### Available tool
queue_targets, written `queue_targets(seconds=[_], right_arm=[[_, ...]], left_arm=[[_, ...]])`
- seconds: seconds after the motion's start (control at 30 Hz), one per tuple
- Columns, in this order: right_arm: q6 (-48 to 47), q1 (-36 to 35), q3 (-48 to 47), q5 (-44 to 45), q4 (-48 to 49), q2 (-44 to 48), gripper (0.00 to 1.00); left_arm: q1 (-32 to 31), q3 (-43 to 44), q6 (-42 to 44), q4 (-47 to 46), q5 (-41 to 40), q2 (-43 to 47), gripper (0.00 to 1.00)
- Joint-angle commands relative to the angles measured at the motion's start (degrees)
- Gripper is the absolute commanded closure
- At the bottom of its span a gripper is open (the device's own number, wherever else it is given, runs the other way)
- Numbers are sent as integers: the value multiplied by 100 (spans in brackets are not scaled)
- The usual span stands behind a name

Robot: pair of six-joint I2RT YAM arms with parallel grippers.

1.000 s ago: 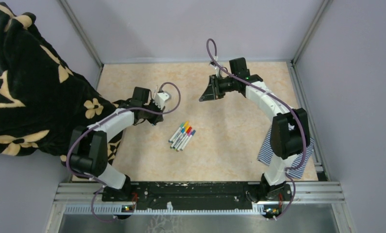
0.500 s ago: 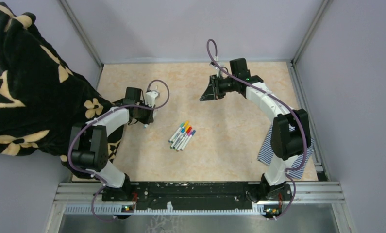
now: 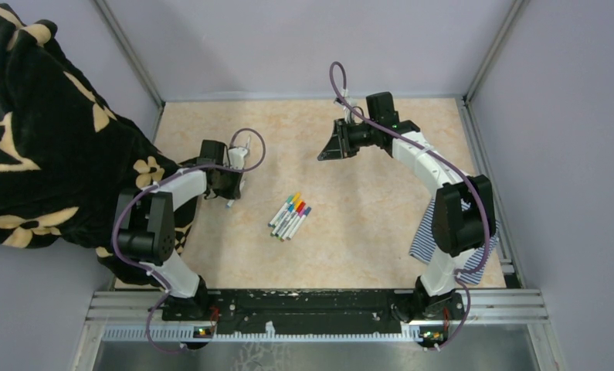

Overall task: Open the pen caps
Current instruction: Place the pen at the center of the board.

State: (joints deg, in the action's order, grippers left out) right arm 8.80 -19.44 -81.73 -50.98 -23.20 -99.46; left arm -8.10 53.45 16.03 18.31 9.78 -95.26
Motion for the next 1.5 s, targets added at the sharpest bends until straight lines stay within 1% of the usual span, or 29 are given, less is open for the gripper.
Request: queue_targets(seconds=[0.0, 0.1, 0.17, 0.43, 0.63, 0.83, 1.03, 1.1, 1.17, 1.2, 1.27, 1.47], right_arm=[[-58, 2, -35, -22, 227, 370, 100], [-62, 4, -30, -1, 221, 380, 100], [-67, 2, -33, 8, 224, 371, 100], [-99, 2, -52, 58, 203, 401, 100], [-126, 2, -61, 108, 199, 423, 100], [-167, -3, -56, 115, 185, 419, 100], [-192, 2, -71, 131, 169, 419, 100], [-203, 2, -69, 156, 163, 421, 100], [-238, 2, -82, 203, 149, 420, 100], [-275, -3, -99, 241, 121, 592, 100], [-430, 2, -132, 339, 35, 651, 100], [-1327, 63, -30, 948, -241, 830, 100]], left_arm=[[78, 60, -156, 77, -274, -231, 100], [89, 85, -186, 92, -354, -289, 100], [97, 95, -204, 101, -387, -344, 97], [101, 130, -225, 138, -365, -439, 79], [93, 141, -225, 156, -364, -466, 75], [101, 157, -217, 165, -372, -525, 68], [96, 159, -240, 134, -373, -580, 66], [101, 161, -241, 121, -367, -570, 64], [98, 157, -235, 114, -330, -557, 59], [102, 157, -240, 112, -292, -543, 56], [97, 157, -226, 104, -180, -499, 49], [100, 166, -201, 103, -13, -379, 34]])
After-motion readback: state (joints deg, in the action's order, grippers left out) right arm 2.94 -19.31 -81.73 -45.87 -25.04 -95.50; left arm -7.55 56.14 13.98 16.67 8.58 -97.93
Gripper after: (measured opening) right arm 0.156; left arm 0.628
